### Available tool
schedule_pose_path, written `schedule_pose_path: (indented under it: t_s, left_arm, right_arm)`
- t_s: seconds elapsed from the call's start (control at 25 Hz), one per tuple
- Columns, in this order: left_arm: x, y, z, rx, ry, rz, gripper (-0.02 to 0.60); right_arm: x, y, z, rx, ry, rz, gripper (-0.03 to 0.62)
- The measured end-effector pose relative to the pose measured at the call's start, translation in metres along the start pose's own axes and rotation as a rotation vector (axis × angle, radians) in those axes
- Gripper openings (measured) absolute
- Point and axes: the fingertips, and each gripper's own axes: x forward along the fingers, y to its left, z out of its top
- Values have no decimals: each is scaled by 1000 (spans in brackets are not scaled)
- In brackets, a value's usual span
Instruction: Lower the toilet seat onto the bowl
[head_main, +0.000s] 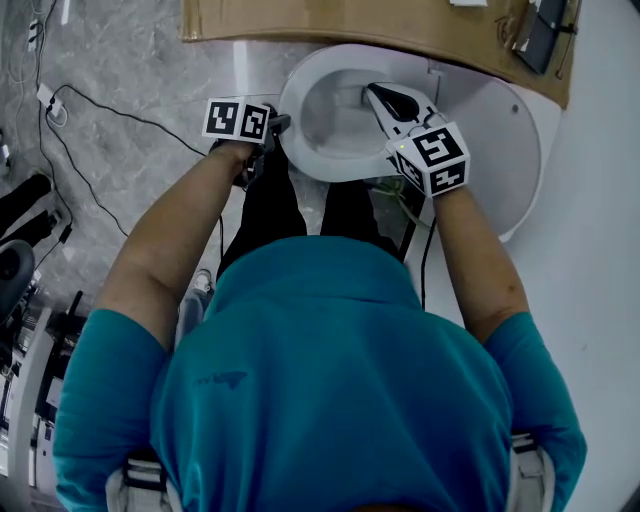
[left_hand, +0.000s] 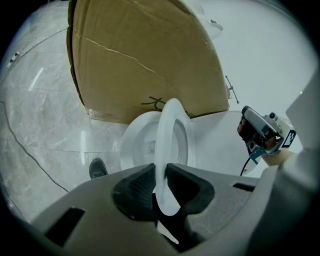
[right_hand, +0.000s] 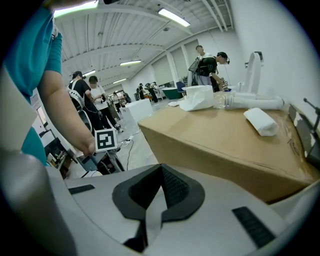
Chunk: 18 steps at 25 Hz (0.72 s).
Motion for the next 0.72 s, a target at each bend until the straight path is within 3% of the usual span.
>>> schedule_pose_path:
  t_s: [0.72]
  left_arm:
    - [26, 36, 0, -17, 16, 8, 71]
  right_arm:
    - [42, -1, -39, 29, 34, 24, -11]
